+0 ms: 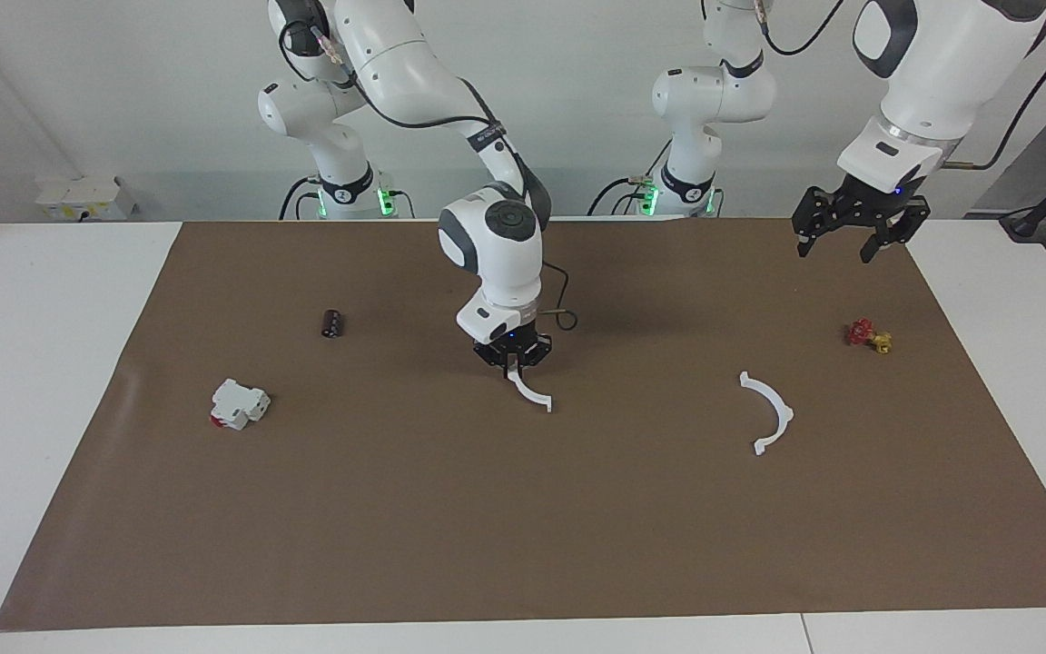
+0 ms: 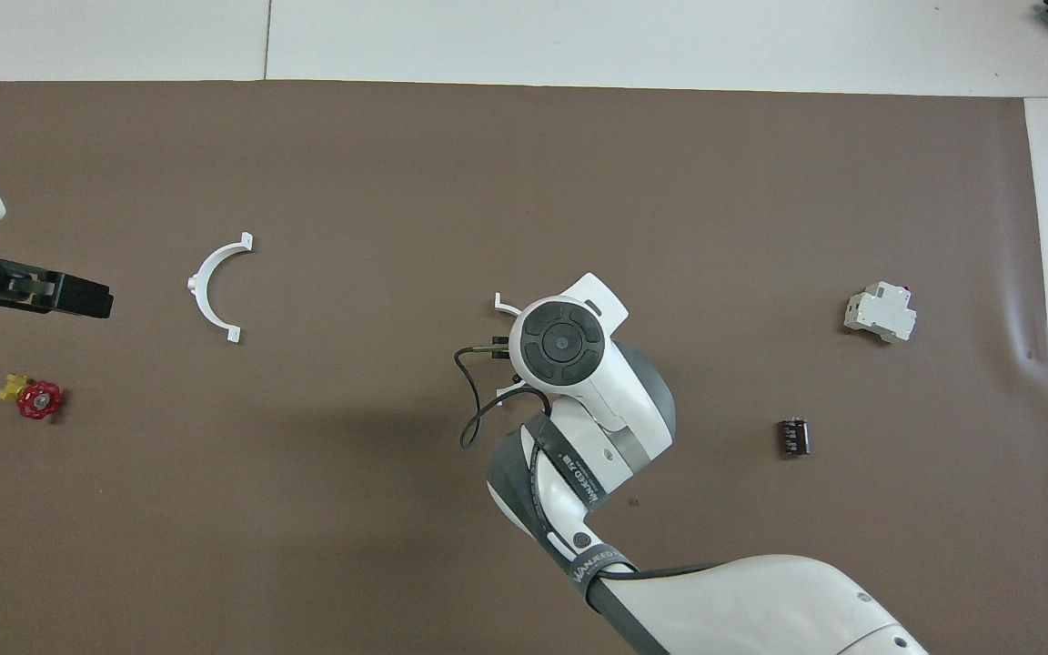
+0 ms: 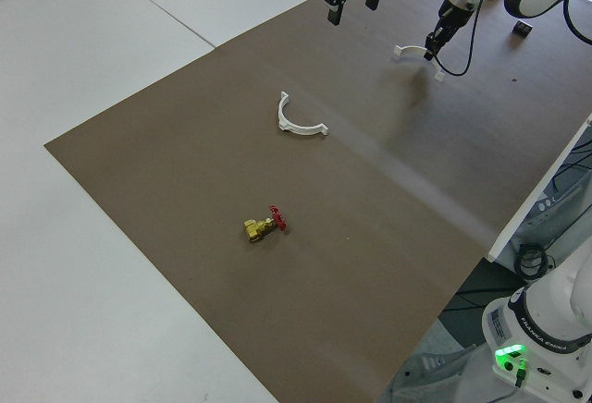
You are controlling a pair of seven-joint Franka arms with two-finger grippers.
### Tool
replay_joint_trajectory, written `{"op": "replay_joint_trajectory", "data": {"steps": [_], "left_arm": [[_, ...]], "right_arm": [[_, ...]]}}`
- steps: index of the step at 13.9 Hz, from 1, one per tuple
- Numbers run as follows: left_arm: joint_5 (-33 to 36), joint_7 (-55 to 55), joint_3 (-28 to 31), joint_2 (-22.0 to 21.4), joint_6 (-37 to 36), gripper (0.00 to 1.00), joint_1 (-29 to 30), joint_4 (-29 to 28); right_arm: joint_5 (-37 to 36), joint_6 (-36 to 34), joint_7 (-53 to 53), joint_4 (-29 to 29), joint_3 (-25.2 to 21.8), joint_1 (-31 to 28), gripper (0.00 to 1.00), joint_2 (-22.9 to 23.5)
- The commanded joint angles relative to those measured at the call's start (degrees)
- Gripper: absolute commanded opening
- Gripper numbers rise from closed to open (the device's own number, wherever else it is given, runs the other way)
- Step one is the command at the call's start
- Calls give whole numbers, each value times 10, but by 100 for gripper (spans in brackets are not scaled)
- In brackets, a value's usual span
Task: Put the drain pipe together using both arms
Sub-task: 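Hold the clamp half with the right gripper while the left gripper grasps the other half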
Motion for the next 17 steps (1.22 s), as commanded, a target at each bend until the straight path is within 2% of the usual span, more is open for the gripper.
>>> {"op": "replay_joint_trajectory", "data": {"steps": [1,6,9,10,11,13,17], "left_arm": [[3,-5,-3,-13,64,91,6,-55],[3,-5,-3,40,137,90,11,-85],[1,-5,-3,66,218,90,22,-127],[1,-5,-3,78,253,90,22,-140],[1,-4,-3,87,280,90,23,-151],[1,-3,-3,118,312,90,26,-153],[1,-1,-3,172,358,90,28,-147]], "right_arm": [[-15,16,-4,-10,0,-1,0,-3],[-15,16,1,-11,0,-1,0,-3],[-14,15,2,-14,0,-1,0,-4],[-14,17,2,-14,0,-1,5,-4],[-14,17,2,-15,0,-2,14,-4],[-14,17,2,-15,0,-2,21,-4],[-14,18,2,-18,0,-1,25,-5]]}}
